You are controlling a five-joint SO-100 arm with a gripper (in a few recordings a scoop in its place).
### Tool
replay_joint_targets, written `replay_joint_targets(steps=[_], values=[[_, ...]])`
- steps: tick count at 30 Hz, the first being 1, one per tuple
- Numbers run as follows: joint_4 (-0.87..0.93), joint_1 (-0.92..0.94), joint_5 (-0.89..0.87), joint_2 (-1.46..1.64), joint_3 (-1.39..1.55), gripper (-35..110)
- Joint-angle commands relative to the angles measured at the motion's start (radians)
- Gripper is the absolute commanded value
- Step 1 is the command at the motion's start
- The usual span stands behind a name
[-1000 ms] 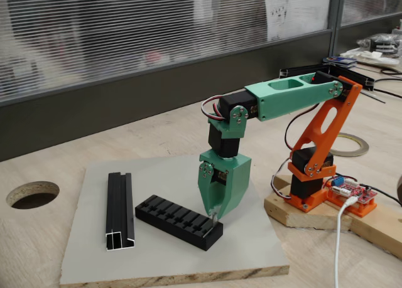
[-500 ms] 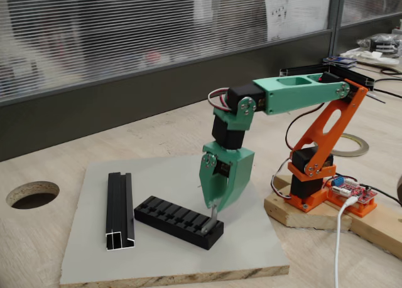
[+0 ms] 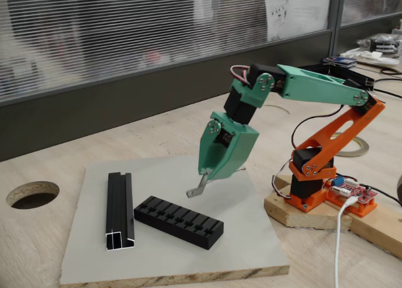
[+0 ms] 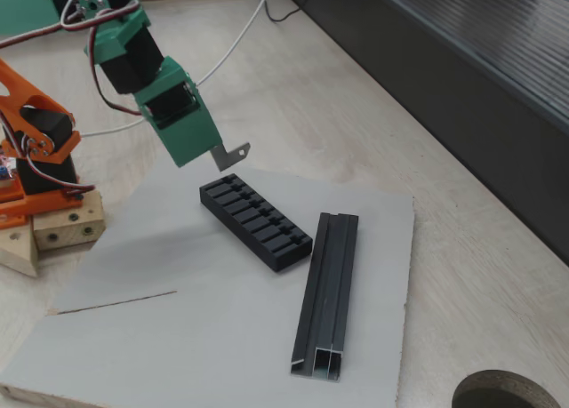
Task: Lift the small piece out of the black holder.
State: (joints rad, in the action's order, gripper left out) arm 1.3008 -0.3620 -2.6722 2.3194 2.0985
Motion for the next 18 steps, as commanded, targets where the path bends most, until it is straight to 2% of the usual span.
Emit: replay_joint_targets(steps=[1, 18], values=[[-0.005, 0.026, -0.012, 0.114, -0.012, 6], [-0.005, 0.173, -0.011, 0.118, -0.293, 6]])
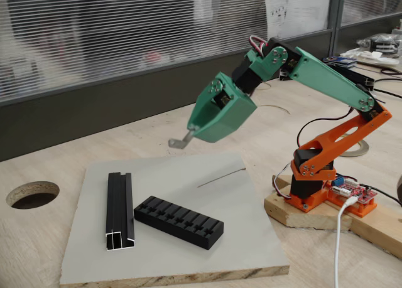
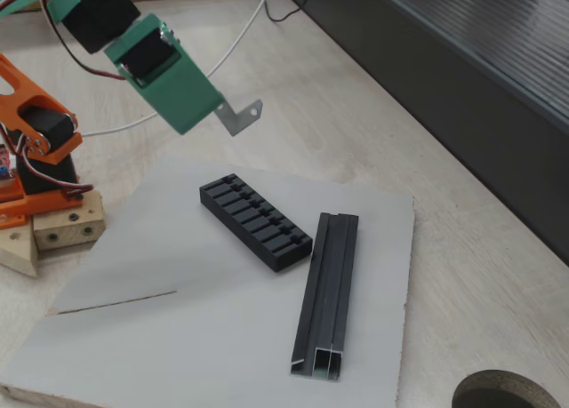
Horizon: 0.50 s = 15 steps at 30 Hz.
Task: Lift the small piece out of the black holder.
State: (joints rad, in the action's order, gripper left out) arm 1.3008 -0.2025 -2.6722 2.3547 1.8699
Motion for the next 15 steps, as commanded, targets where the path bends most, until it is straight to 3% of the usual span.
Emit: replay_joint_targets(steps=[1, 15], values=[[-0.005, 0.025, -0.012, 0.083, -0.083, 6], [-0.005, 0.066, -0.011, 0.083, -0.172, 6]])
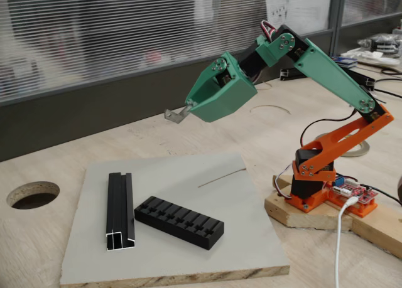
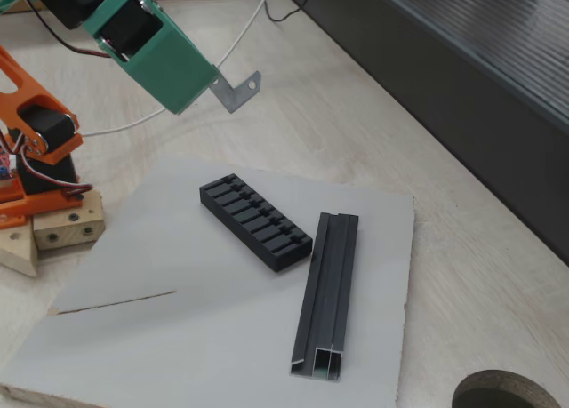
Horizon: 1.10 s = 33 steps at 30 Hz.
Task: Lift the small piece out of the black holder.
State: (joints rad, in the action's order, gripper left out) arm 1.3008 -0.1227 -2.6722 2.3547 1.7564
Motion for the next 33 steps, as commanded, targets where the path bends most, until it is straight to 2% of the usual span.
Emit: replay_joint_targets(steps=[1, 33], values=[[-0.005, -0.014, -0.012, 0.083, -0.077, 6], [-0.005, -0.014, -0.011, 0.081, -0.118, 6]])
